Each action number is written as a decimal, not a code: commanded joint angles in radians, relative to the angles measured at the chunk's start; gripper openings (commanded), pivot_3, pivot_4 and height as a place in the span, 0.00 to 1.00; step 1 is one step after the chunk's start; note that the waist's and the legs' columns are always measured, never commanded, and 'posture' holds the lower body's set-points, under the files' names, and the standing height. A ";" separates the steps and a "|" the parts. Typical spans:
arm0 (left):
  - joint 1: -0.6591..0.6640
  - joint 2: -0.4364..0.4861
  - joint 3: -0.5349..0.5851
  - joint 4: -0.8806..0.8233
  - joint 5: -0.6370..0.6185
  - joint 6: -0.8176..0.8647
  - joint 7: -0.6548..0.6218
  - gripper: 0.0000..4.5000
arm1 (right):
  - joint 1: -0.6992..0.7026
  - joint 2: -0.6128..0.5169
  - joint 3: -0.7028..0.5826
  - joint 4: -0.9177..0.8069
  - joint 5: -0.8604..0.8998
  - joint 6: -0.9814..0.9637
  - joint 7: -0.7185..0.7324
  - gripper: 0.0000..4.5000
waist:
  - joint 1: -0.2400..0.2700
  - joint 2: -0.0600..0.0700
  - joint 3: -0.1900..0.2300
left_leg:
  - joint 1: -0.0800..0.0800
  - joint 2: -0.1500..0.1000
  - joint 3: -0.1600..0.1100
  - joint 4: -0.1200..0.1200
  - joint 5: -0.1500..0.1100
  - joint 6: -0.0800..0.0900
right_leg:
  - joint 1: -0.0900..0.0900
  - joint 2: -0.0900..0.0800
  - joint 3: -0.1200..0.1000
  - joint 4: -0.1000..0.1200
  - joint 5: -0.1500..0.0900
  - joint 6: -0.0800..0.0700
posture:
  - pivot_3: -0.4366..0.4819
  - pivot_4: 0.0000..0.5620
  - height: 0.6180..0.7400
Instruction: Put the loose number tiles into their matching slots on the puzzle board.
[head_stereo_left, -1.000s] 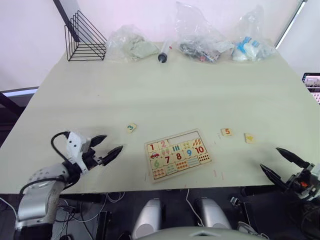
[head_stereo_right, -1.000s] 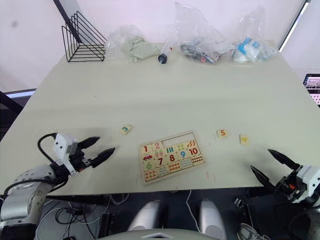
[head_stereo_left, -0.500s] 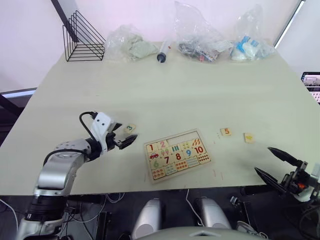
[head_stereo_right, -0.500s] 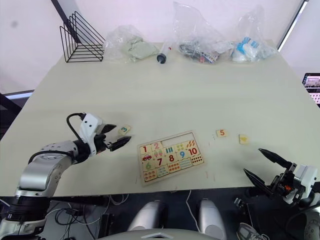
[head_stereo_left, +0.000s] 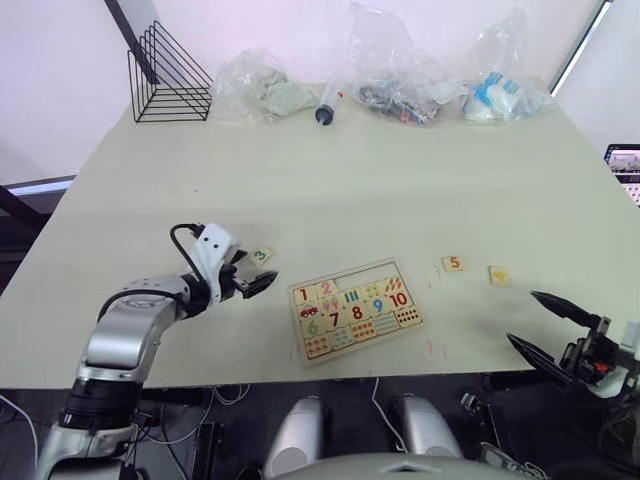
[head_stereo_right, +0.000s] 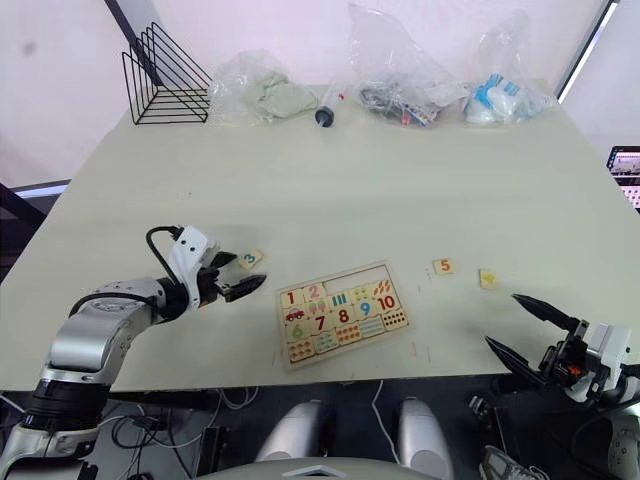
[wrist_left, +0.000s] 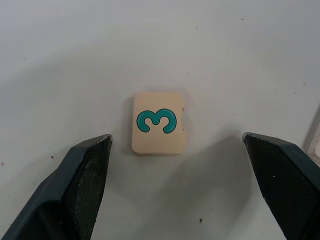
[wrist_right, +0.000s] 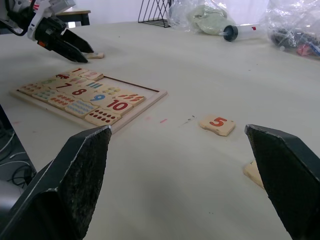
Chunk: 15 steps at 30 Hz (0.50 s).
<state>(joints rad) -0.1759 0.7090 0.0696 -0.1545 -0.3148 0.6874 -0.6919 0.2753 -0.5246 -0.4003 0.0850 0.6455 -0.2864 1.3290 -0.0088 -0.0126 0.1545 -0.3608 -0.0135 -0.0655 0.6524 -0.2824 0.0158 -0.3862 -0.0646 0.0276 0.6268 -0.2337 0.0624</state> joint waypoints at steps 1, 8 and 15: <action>-0.011 -0.004 -0.008 0.016 0.005 0.018 0.003 0.99 | -0.008 -0.015 -0.012 -0.007 0.022 0.003 0.024 1.00 | 0.000 0.001 0.000 | 0.000 0.000 0.000 0.000 0.000 0.000 | 0.000 0.000 0.000 0.000 0.000 0.000 | 0.48 0.27 1.00; -0.037 0.000 -0.035 0.043 0.016 0.019 -0.018 0.99 | -0.014 -0.017 -0.007 -0.010 0.031 0.005 0.072 1.00 | 0.003 0.003 0.001 | 0.000 0.000 0.000 0.000 0.000 0.000 | 0.000 0.000 0.000 0.001 0.000 0.000 | 0.48 0.27 1.00; -0.057 0.004 -0.053 0.071 0.033 0.014 -0.031 0.99 | -0.024 -0.032 -0.009 -0.023 0.055 0.023 0.134 1.00 | 0.004 0.006 0.000 | 0.000 -0.001 0.000 0.001 0.000 0.000 | 0.000 0.000 0.000 0.001 0.000 0.000 | 0.48 0.27 1.00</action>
<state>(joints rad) -0.2332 0.7049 0.0386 -0.1024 -0.2954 0.6941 -0.7145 0.2574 -0.5401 -0.3999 0.0879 0.6759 -0.2642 1.4451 -0.0048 -0.0071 0.1546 -0.3604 -0.0141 -0.0654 0.6530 -0.2822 0.0158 -0.3859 -0.0645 0.0276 0.6278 -0.2336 0.0626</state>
